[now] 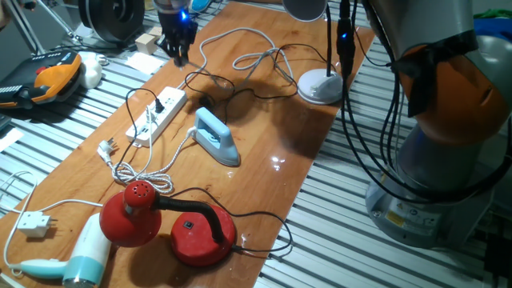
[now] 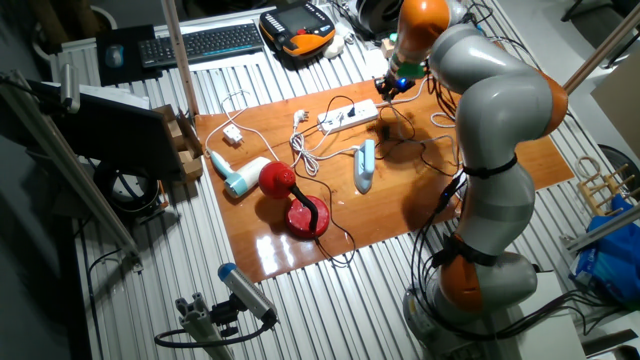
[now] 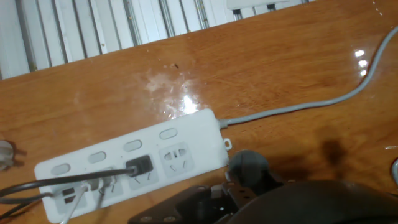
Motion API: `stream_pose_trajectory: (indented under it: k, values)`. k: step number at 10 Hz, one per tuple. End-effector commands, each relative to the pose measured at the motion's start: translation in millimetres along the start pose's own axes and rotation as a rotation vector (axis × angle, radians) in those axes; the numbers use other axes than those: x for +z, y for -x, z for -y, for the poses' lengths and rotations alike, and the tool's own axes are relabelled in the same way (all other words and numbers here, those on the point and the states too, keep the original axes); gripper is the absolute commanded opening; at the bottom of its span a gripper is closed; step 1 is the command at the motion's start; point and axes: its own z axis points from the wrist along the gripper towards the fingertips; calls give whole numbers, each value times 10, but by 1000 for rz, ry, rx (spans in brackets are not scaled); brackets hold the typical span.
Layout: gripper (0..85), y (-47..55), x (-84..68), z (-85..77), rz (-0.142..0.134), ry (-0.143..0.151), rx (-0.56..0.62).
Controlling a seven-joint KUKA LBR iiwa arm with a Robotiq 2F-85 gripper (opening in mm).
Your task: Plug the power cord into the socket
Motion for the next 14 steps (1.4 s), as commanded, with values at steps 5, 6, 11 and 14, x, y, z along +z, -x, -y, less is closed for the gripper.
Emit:
stream_pose_trajectory:
  k: [5,6,11,14]
  values:
    - [0,109,111,-24,10,-12,-31]
    - [0,135,155,-36,17,-13,-39]
    - [0,135,155,-36,42,-45,-119]
    - [0,135,155,-36,26,-67,-212]
